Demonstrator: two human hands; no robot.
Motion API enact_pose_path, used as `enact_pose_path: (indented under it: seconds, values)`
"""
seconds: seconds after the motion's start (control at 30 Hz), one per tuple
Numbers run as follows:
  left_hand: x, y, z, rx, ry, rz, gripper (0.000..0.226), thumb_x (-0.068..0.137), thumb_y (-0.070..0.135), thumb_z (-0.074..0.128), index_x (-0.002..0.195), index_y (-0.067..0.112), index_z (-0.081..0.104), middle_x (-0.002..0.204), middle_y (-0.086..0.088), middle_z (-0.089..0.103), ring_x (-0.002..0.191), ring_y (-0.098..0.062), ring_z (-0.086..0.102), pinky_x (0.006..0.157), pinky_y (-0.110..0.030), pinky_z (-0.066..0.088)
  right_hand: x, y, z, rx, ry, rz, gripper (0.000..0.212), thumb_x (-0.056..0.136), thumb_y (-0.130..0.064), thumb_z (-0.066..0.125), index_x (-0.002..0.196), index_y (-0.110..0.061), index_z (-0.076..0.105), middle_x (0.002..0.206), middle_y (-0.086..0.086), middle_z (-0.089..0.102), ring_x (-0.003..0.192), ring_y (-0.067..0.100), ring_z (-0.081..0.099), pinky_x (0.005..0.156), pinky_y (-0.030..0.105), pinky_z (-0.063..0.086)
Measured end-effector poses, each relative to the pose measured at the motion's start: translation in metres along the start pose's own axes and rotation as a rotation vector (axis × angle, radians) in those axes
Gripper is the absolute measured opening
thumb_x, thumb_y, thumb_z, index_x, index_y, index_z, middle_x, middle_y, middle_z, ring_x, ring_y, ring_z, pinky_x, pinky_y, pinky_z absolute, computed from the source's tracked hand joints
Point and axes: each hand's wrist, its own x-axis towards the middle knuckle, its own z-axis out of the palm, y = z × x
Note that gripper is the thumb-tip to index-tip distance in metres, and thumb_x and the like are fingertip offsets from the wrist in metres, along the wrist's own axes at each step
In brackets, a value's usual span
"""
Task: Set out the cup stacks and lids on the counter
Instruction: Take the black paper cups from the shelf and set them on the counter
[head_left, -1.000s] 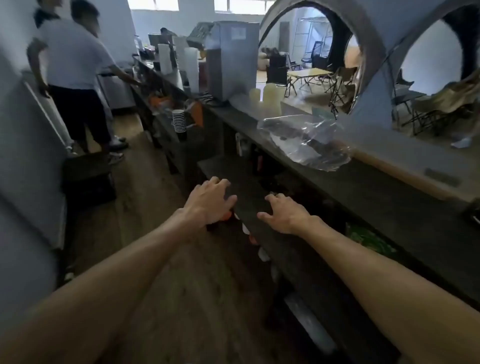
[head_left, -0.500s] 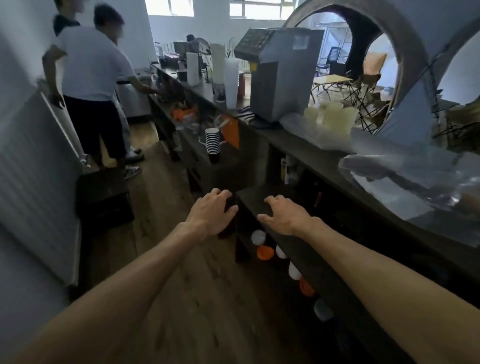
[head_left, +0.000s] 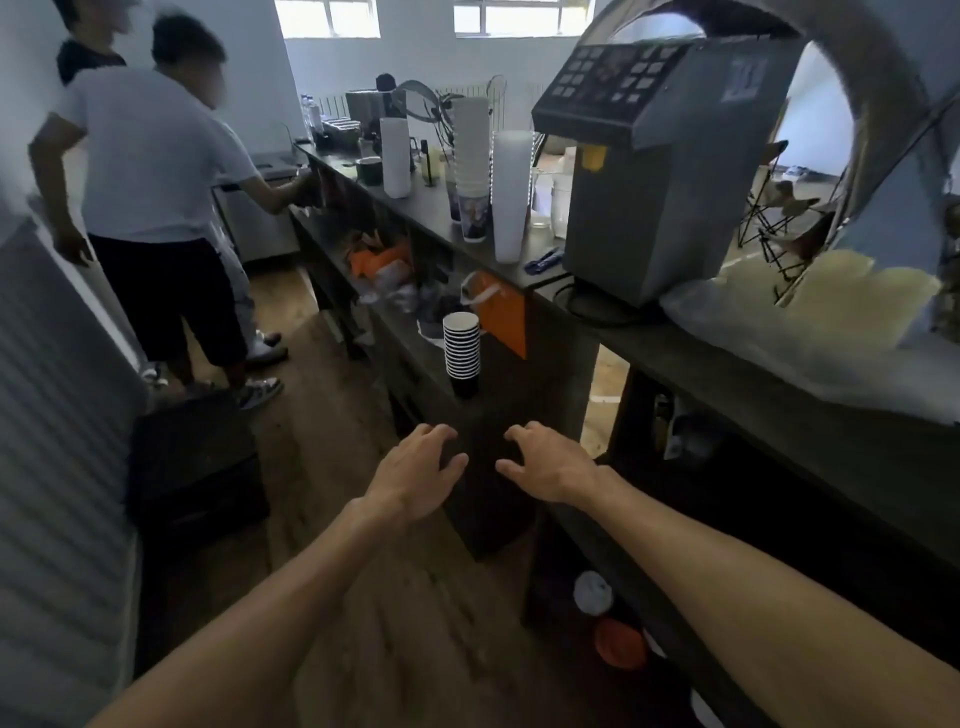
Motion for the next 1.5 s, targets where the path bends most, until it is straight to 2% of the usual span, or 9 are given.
enact_pose_path:
  seconds: [0.27,0.43,0.6,0.67,0.8,0.97,1.13,1.3,1.5]
  values:
    - [0.195,-0.067,-0.024,-0.406,0.006,-0.162,0.045,0.098,0.050,0.047,0.119,0.013,0.063,0.115,-0.004,0.067,0.102,-0.017,0.061,0.087,-0.031,0.048,0.190,-0.007,-0.020,0.449,0.063,0.230,0.054,0.093,-0.056,0.056,0.134,-0.019,0.055,0.131,0.003,0.061,0.116,0.020,0.058,0.096,0.038,0.049]
    - [0.324,-0.121,-0.014,-0.737,-0.146,-0.384,0.105,0.068,0.089,0.034,0.138,0.014,0.053,0.140,-0.005,0.055,0.124,-0.026,0.054,0.110,-0.044,0.039,0.300,-0.017,-0.018,0.993,0.075,0.496,0.071,0.091,-0.066,0.051,0.143,-0.018,0.046,0.144,0.007,0.051,0.124,0.026,0.053,0.104,0.045,0.046]
    - [0.432,-0.148,0.006,-0.813,-0.349,-0.408,0.082,0.088,0.078,0.024,0.148,0.025,0.042,0.122,0.000,0.058,0.112,-0.023,0.054,0.103,-0.038,0.039,0.383,-0.026,-0.010,1.406,0.104,0.658,0.079,0.093,-0.068,0.046,0.156,-0.025,0.025,0.160,0.008,0.031,0.142,0.034,0.035,0.112,0.052,0.034]
    - [0.471,-0.158,0.015,-0.885,-0.418,-0.476,0.079,0.091,0.074,0.027,0.149,0.021,0.040,0.136,-0.003,0.052,0.123,-0.027,0.050,0.109,-0.041,0.037,0.412,-0.030,-0.003,1.492,0.164,0.748,0.077,0.091,-0.069,0.047,0.155,-0.029,0.028,0.159,0.006,0.032,0.142,0.032,0.034,0.110,0.051,0.031]
    - [0.537,-0.186,0.062,-1.007,-0.600,-0.500,0.131,0.040,0.104,0.045,0.148,0.031,0.040,0.155,-0.001,0.039,0.138,-0.027,0.041,0.115,-0.050,0.029,0.456,-0.030,0.020,1.610,0.319,0.856,0.071,0.092,-0.066,0.046,0.153,-0.031,0.033,0.159,0.004,0.033,0.144,0.030,0.032,0.110,0.050,0.029]
    - [0.542,-0.181,0.077,-1.079,-0.907,-0.490,0.110,0.054,0.099,0.046,0.143,0.034,0.048,0.154,-0.006,0.039,0.139,-0.034,0.039,0.115,-0.060,0.023,0.478,-0.028,0.042,1.756,0.386,0.924,0.065,0.092,-0.070,0.042,0.141,-0.030,0.049,0.137,0.003,0.055,0.122,0.025,0.051,0.076,0.035,0.045]
    - [0.542,-0.181,0.086,-1.051,-1.022,-0.475,0.096,0.073,0.093,0.025,0.149,0.035,0.037,0.155,-0.001,0.036,0.144,-0.033,0.029,0.113,-0.057,0.020,0.477,-0.029,0.049,1.832,0.424,0.908,0.034,0.097,-0.064,0.036,0.099,-0.037,0.057,0.099,-0.006,0.058,0.086,0.010,0.056,0.068,0.030,0.044]
    - [0.532,-0.172,0.073,-0.992,-1.105,-0.342,0.088,0.077,0.089,0.029,0.148,0.038,0.038,0.153,-0.001,0.040,0.139,-0.029,0.039,0.107,-0.049,0.035,0.456,-0.028,0.056,1.870,0.449,0.905,0.059,0.091,-0.074,0.036,0.133,-0.035,0.048,0.134,0.006,0.054,0.130,0.028,0.047,0.108,0.048,0.039]
    - [0.480,-0.121,0.054,-0.746,-1.122,-0.079,0.067,0.093,0.072,0.027,0.144,0.032,0.043,0.141,-0.006,0.054,0.125,-0.029,0.054,0.111,-0.050,0.033,0.363,-0.012,0.039,1.879,0.642,0.901,0.055,0.087,-0.077,0.043,0.120,-0.034,0.052,0.131,0.006,0.051,0.122,0.028,0.050,0.109,0.057,0.039]
